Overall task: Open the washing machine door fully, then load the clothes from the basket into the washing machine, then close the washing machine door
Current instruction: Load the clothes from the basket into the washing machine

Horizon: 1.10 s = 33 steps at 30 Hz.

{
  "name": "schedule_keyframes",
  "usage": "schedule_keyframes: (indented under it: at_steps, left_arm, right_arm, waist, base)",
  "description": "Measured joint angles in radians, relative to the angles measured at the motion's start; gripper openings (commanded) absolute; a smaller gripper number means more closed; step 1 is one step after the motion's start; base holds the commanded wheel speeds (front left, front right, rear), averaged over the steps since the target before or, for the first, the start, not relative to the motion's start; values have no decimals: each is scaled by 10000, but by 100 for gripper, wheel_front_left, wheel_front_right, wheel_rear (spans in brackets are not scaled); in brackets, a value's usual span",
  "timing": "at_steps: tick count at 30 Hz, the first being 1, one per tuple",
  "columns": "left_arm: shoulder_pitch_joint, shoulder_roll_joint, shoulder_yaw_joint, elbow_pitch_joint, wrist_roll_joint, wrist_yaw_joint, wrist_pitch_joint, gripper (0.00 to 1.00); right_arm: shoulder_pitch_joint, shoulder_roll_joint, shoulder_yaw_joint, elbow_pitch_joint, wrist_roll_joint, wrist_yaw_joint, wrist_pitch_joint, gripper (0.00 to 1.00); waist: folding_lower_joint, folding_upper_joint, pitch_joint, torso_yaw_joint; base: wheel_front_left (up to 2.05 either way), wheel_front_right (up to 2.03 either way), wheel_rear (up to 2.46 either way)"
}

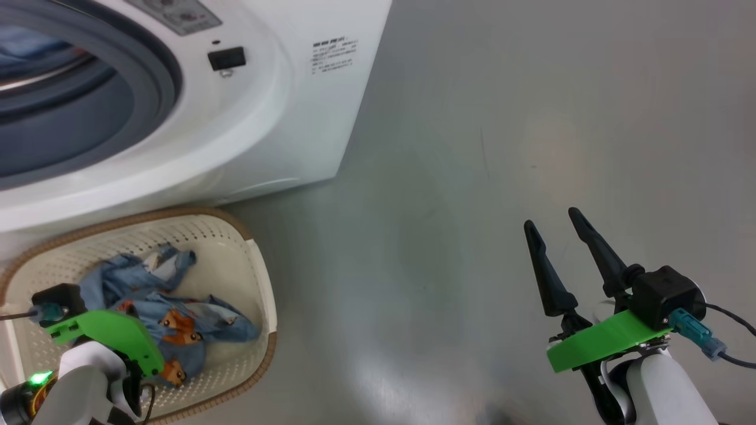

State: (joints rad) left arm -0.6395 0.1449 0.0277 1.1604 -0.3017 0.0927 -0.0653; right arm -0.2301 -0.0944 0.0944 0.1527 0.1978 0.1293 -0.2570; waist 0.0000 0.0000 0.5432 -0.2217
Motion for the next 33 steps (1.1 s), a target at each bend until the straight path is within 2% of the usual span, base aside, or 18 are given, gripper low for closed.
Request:
schedule_keyframes:
  at_steps: [18, 23, 33]
  left_arm:
    - [-1005, -42, 282, 1078, -690, -6, -36, 100]
    - [-1089, -163, 426, 1156, -1011, -397, -36, 100]
    - [-1206, -284, 182, 1266, -984, -430, -155, 100]
  right_arm:
    - [-457, -190, -40, -151, 73, 0, 0, 100]
    - [-680, -240, -46, -163, 75, 0, 0, 100]
    - [-798, -280, -54, -182, 180, 0, 0, 100]
  waist:
    - [0, 0, 1205, 96]
    - [0, 0, 1364, 109]
    - [0, 0, 1559, 49]
  base:
    - [0, 0, 0]
    - [0, 0, 0]
    - [0, 0, 0]
